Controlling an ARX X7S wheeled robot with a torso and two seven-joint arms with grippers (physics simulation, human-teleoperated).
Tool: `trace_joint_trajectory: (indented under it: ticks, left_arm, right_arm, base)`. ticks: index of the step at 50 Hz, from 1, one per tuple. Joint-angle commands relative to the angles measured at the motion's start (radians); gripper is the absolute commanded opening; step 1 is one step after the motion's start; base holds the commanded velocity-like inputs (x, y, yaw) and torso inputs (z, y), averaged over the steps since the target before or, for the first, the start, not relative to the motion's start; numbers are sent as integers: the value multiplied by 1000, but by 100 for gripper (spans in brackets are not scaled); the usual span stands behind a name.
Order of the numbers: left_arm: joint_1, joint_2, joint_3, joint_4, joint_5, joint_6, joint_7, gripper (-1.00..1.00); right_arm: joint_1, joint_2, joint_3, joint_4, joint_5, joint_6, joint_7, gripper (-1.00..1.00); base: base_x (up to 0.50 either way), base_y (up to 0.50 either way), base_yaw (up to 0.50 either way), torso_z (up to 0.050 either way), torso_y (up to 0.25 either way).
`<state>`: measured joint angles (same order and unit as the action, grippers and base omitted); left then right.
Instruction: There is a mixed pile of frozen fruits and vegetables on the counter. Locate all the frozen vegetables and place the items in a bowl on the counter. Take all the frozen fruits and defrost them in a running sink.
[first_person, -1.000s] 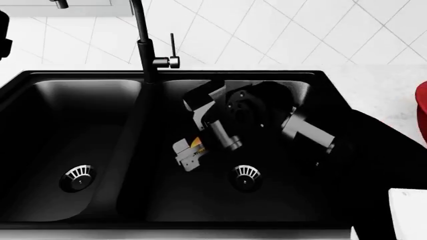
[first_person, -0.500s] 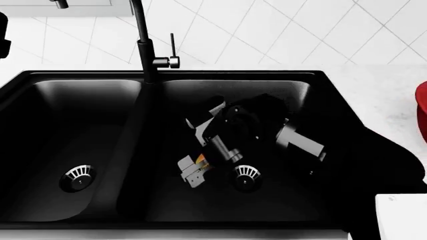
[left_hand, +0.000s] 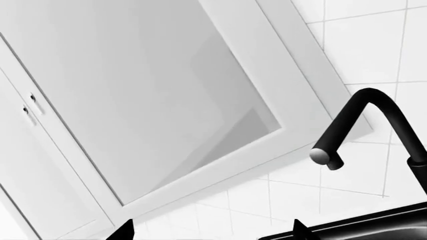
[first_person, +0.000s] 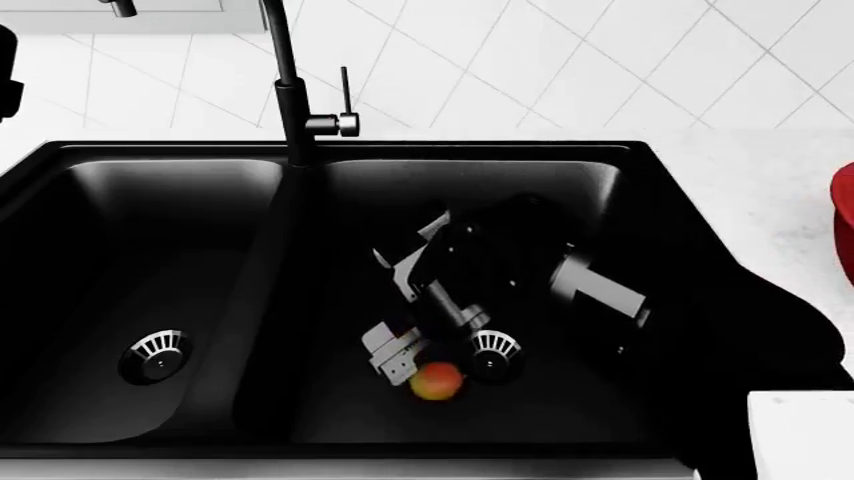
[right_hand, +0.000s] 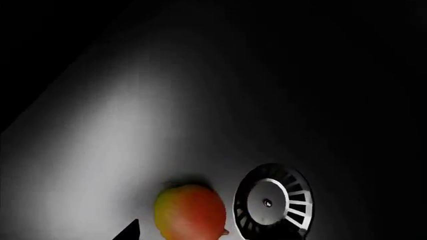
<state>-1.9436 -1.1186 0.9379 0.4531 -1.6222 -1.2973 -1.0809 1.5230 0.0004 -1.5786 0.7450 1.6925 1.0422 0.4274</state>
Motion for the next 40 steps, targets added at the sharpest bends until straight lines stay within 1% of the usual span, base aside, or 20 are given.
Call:
trace_joint_trajectory:
  ticks: [1,8,14,20,25,32,40]
  left_arm:
    - [3,-6,-1,1,7,4,7,100]
    - [-5,-7,-3,0,-2,-2,4,100]
    - [-8,-9,-5,-1,2,-2,9,100]
    - [-11,-5,-5,-2,-1,-4,6,100]
    - [-7,-6,-5,-1,14,1,18,100]
    - [7,-20,-6,6,36,16,35,100]
    - [7,-7,-8,14,39,25,42,100]
  right_arm:
    - [53,30,32,-46,11,-6,39,100]
    - [115,141,96,-237,83,7,161,100]
    - [185,244,129,-408,207,76,340,100]
    - [254,320,165,-568,290,106,430,100]
    - [281,394,218,-700,331,76,481,100]
    - [298,535,314,-921,341,17,521,100]
    - [285,662,403,-1122,342,-57,564,100]
  base:
    - [0,0,0,0,0]
    - [0,0,0,0,0]
    - [0,0,0,0,0]
    - [0,0,0,0,0]
    - [0,0,0,0,0]
    - [0,0,0,0,0]
    - [0,0,0,0,0]
